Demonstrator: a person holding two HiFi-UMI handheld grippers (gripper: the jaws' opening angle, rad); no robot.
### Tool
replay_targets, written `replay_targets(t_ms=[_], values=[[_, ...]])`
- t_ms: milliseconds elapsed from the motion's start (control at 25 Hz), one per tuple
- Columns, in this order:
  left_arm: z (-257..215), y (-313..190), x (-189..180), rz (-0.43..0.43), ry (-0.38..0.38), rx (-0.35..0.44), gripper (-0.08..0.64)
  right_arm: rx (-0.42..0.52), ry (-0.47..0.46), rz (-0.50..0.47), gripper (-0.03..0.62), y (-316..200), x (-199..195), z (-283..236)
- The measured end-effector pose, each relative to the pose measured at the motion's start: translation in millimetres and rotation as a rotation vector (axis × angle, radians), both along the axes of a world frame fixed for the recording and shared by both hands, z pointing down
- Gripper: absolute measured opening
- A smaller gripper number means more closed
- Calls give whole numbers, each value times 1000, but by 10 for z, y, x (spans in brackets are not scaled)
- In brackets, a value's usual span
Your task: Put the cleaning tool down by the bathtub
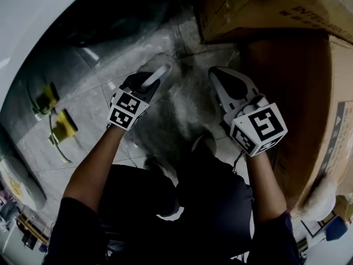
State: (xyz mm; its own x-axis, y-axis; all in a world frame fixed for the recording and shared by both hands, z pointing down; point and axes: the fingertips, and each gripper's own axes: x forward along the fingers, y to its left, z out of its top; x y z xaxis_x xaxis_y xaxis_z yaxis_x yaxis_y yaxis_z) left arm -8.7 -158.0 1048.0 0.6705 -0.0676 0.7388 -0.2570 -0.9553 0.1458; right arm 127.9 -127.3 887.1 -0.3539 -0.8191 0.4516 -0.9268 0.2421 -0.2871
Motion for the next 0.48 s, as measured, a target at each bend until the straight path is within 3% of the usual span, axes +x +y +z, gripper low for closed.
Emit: replay_targets(t_ms=[480], values=[[540,87,-130,-11,-43,-31,107,-41,-34,22,5,87,-39,226]])
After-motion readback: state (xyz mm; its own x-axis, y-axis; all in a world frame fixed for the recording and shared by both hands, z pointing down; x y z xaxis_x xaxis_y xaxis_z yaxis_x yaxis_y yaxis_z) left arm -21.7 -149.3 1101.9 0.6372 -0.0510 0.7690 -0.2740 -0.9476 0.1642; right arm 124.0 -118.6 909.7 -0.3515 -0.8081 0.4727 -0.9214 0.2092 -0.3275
